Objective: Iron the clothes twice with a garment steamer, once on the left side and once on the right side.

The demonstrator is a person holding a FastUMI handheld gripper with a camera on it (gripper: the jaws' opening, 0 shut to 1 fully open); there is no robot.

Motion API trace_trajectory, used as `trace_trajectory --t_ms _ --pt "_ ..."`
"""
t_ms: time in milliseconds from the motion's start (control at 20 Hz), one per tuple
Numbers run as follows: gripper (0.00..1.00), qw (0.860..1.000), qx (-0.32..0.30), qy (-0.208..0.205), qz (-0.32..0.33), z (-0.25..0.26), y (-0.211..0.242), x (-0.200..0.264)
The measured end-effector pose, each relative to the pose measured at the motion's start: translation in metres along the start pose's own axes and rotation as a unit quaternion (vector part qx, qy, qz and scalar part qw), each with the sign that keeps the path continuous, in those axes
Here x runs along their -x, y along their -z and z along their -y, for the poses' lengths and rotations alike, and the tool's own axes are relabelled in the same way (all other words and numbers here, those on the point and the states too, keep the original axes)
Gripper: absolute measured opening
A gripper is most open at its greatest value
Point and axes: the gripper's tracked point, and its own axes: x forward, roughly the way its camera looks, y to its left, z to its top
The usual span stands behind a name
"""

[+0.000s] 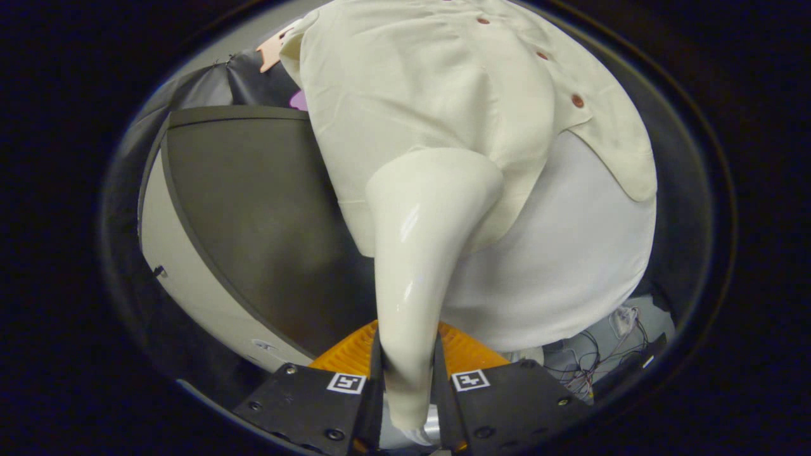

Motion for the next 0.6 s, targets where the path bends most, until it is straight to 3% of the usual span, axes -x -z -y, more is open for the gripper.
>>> trace_trajectory --t_ms 250,600 --pt "0.35 1.000 0.010 0.004 0.021 -0.007 -0.029 0.018" --pt "0.35 0.993 0.037 0.020 0.106 -0.013 -0.134 0.094"
